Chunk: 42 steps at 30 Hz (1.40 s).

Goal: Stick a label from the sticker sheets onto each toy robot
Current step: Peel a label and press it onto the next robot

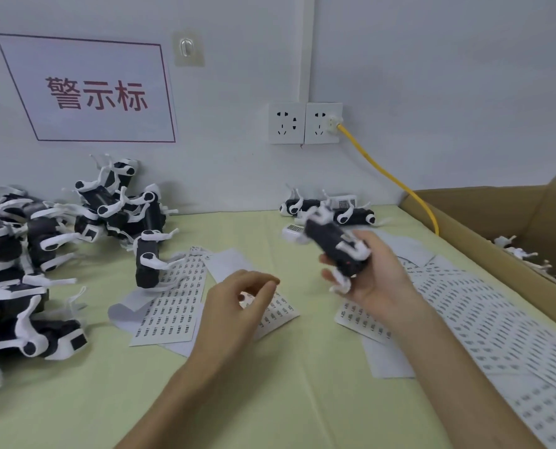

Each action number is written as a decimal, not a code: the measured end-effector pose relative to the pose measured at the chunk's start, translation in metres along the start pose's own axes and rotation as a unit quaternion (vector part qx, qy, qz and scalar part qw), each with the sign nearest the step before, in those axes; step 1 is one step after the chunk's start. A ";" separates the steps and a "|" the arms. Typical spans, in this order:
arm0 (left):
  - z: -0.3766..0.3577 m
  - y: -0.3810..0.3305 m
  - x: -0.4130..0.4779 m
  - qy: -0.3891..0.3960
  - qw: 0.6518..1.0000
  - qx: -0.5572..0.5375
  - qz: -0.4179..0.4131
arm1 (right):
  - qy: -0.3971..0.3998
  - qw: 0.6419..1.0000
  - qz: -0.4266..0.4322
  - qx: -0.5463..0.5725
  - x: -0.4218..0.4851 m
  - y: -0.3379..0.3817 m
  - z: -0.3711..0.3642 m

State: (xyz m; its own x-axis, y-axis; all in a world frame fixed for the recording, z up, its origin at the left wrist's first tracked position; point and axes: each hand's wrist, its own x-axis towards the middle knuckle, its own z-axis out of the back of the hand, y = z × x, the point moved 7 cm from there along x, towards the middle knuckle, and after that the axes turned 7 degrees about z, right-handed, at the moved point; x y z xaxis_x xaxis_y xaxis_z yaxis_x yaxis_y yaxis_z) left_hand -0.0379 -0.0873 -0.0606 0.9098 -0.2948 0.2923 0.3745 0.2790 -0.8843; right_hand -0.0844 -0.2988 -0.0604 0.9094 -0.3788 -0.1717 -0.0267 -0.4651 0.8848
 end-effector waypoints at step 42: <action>0.109 0.041 0.027 -0.253 0.948 0.190 -0.027 | 0.108 0.882 0.287 -0.357 -0.018 -0.033 -0.066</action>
State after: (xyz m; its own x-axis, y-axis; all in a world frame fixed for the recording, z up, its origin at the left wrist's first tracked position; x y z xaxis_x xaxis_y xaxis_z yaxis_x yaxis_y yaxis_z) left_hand 0.0219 0.0156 -0.0493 0.8206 0.1313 0.5562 0.3731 0.6141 -0.6955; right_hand -0.0719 -0.2235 -0.0583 0.8915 -0.1899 0.4113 -0.3102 0.4057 0.8598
